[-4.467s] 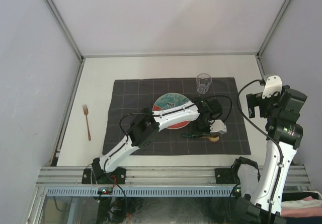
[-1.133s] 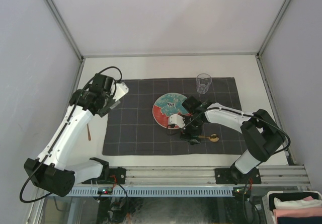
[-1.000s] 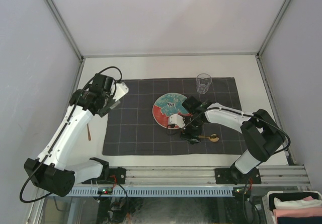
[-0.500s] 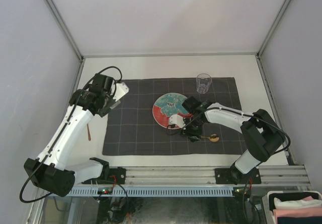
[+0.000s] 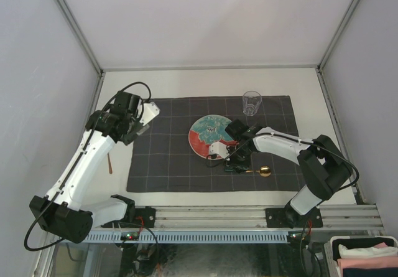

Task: Set the dinner table for one person
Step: Pick up the spoon from the napkin.

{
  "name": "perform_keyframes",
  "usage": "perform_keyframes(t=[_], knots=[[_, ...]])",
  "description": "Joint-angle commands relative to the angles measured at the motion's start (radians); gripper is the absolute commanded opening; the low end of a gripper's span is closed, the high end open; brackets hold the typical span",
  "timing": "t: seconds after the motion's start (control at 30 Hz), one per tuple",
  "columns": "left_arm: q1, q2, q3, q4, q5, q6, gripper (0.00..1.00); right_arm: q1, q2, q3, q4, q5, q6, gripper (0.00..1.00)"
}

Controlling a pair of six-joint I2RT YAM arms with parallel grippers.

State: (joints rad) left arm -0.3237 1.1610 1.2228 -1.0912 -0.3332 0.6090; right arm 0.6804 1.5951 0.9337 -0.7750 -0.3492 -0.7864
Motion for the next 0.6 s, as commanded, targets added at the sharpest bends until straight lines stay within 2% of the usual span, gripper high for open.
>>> perform_keyframes(t=[0.0,0.27,0.3,0.37,0.57], knots=[[0.006,-0.037,-0.018,-0.007,0.016,-0.023,0.60,-0.001,-0.017,0.010,-0.005,-0.015,0.003,0.23],[0.006,-0.054,-0.046,-0.003,0.019,-0.032,0.60,0.002,-0.017,0.012,-0.017,-0.010,0.001,0.16],[0.007,-0.054,-0.046,-0.004,0.021,-0.034,0.60,0.002,-0.018,0.011,-0.018,-0.012,0.001,0.17],[0.006,-0.053,-0.046,-0.003,0.024,-0.038,0.60,0.003,-0.019,0.011,-0.025,-0.015,0.001,0.34],[0.006,-0.058,-0.045,-0.006,0.025,-0.032,0.60,0.005,-0.016,-0.012,-0.015,-0.010,-0.004,0.37]])
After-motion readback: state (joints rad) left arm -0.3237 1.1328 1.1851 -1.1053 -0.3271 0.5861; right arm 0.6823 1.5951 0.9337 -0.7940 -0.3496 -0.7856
